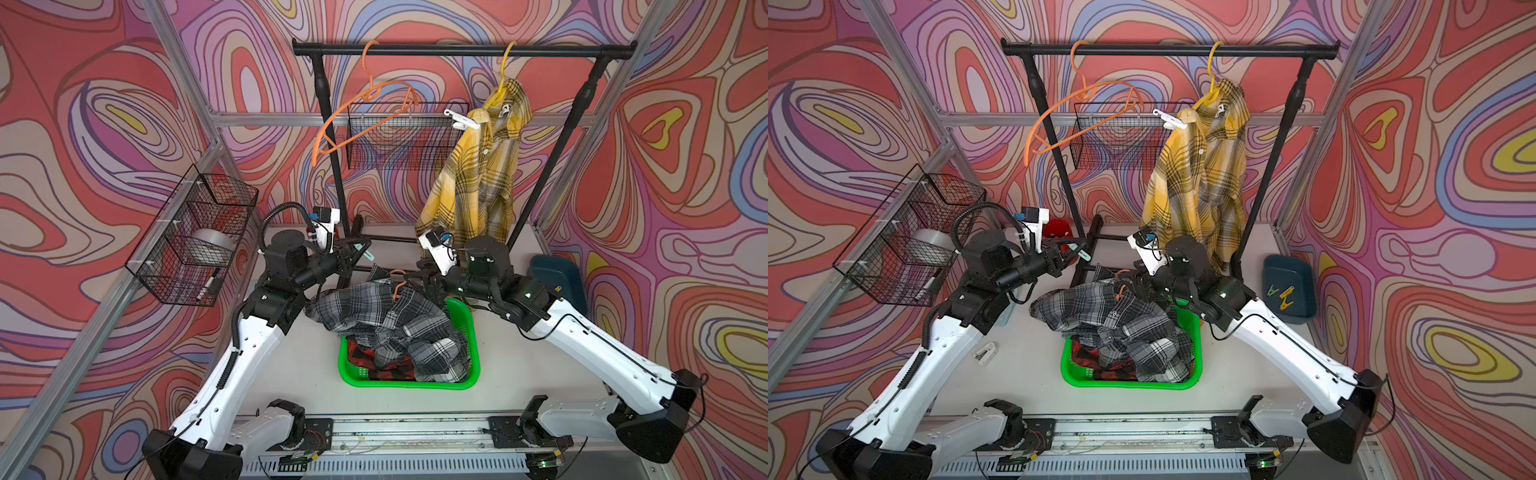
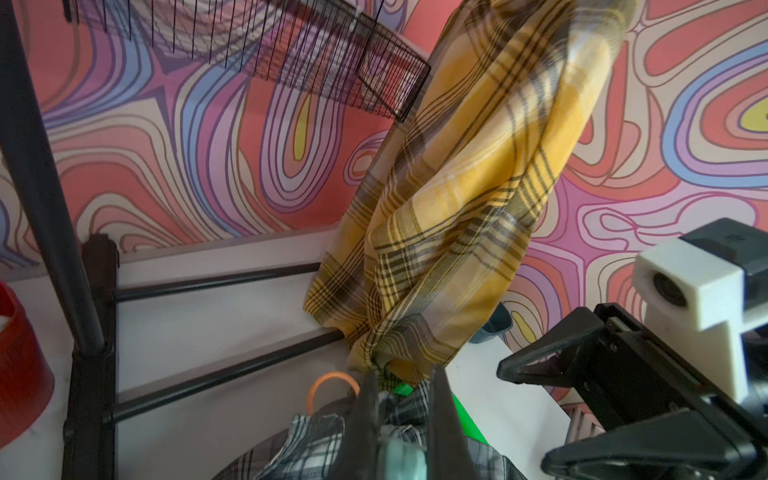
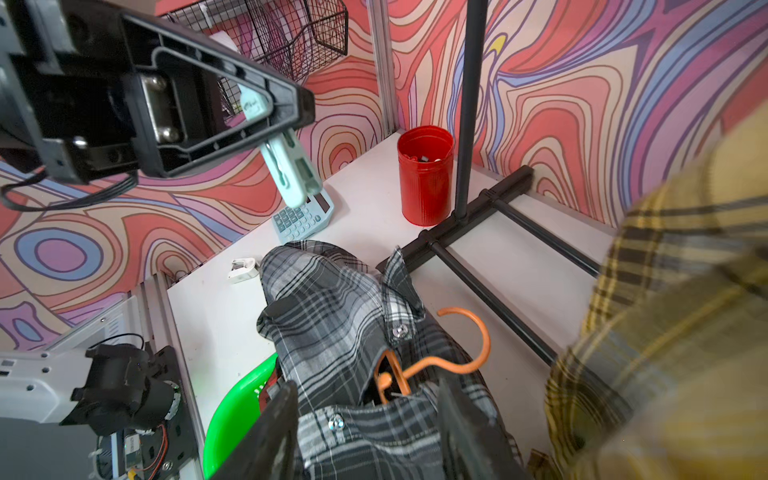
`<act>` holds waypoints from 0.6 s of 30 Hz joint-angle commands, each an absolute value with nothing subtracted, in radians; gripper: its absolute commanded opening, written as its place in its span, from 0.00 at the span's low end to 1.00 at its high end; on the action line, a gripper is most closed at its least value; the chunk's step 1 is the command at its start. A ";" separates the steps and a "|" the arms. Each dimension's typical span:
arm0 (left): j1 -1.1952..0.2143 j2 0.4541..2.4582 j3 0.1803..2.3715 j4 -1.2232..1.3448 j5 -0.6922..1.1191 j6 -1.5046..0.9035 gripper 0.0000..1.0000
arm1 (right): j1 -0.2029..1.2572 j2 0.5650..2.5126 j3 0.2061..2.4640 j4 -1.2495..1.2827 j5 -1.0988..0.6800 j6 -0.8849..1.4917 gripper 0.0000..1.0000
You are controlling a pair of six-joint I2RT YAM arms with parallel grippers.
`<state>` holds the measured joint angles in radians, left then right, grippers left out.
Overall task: Remove the clothespins securing long-sleeve shirts to the hanger
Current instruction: Place the hanger in the bin.
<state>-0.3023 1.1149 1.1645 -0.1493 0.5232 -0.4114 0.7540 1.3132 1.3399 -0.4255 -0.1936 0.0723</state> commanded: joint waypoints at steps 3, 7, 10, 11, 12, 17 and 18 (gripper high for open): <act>-0.307 1.152 1.231 -0.285 0.486 -0.471 0.00 | 0.794 1.432 1.423 -0.298 -0.183 0.062 0.54; -0.307 1.171 1.244 -0.298 0.495 -0.491 0.00 | 0.818 1.509 1.479 -0.274 -0.177 0.046 0.54; -0.308 1.174 1.247 -0.302 0.488 -0.487 0.00 | 0.822 1.540 1.496 -0.244 -0.197 0.048 0.53; -0.308 1.177 1.247 -0.304 0.483 -0.487 0.00 | 0.824 1.552 1.508 -0.244 -0.202 0.048 0.53; -0.308 1.179 1.247 -0.304 0.483 -0.489 0.00 | 0.826 1.563 1.515 -0.241 -0.206 0.049 0.52; -0.308 1.200 1.259 -0.315 0.492 -0.496 0.00 | 0.836 1.613 1.548 -0.227 -0.212 0.064 0.49; -0.308 1.203 1.262 -0.320 0.489 -0.497 0.00 | 0.837 1.624 1.554 -0.228 -0.214 0.063 0.48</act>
